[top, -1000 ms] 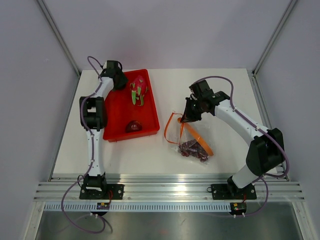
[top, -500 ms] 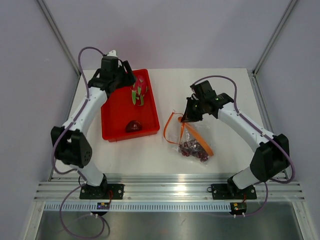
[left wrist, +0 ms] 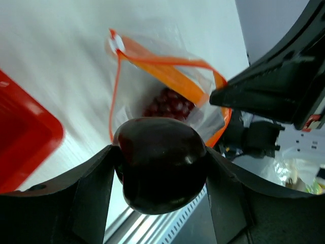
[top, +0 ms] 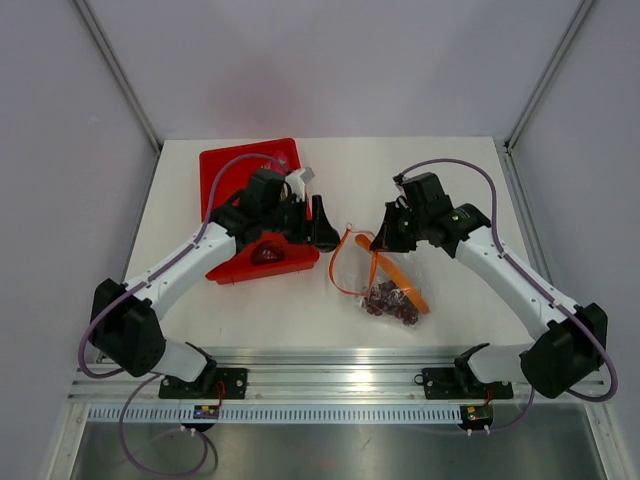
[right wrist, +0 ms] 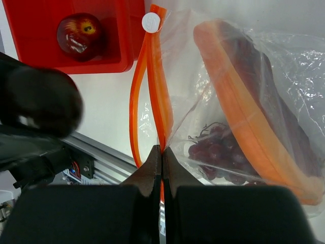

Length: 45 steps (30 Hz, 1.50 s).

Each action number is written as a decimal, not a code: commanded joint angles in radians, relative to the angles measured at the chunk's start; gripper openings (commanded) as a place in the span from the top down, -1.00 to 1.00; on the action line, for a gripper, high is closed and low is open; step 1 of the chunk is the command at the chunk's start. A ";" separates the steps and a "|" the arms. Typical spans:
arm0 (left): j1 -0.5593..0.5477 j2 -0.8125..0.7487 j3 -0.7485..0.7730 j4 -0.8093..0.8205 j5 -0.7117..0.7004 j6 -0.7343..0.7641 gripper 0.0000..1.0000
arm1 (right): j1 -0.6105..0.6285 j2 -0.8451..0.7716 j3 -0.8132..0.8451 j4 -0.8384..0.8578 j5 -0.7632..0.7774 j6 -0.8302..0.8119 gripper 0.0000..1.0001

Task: Place the food in the zip-top bag and seal the zipper
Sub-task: Place the fake fruit in the zipper food storage bag.

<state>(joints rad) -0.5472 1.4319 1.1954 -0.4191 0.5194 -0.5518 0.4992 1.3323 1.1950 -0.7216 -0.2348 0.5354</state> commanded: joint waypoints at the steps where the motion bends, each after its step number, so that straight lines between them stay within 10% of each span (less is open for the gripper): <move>1: -0.068 -0.010 -0.023 0.095 0.097 -0.039 0.07 | 0.009 -0.068 -0.003 0.028 0.002 -0.009 0.99; 13: -0.192 0.142 0.026 0.098 -0.021 -0.097 0.03 | 0.009 -0.156 -0.020 0.014 -0.011 0.012 0.98; 19: -0.224 0.170 0.061 0.082 -0.001 -0.089 -0.86 | 0.009 -0.174 -0.025 0.010 -0.011 0.017 0.96; 25: -0.249 0.134 0.119 0.016 -0.009 -0.051 -0.98 | 0.009 -0.173 -0.023 0.014 -0.014 0.018 0.97; 28: -0.249 0.084 0.118 -0.003 -0.009 -0.043 -0.82 | 0.009 -0.174 -0.023 0.016 -0.014 0.017 0.97; 35: -0.246 -0.047 0.064 -0.073 -0.104 -0.004 0.40 | 0.009 -0.182 -0.029 0.010 -0.014 0.017 0.97; 39: -0.241 -0.088 -0.011 -0.105 -0.237 -0.045 0.57 | 0.009 -0.196 -0.028 0.001 -0.014 0.014 0.97; 42: -0.231 -0.119 -0.103 -0.052 -0.326 -0.140 -0.41 | 0.009 -0.208 -0.031 -0.010 -0.015 0.011 0.97; 45: -0.232 -0.123 -0.169 0.034 -0.328 -0.195 -0.80 | 0.009 -0.231 -0.046 -0.022 -0.017 0.006 0.96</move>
<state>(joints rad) -0.7811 1.3235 1.0817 -0.4702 0.2687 -0.6643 0.4992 1.1530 1.1549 -0.7525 -0.2367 0.5461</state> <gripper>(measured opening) 0.880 0.016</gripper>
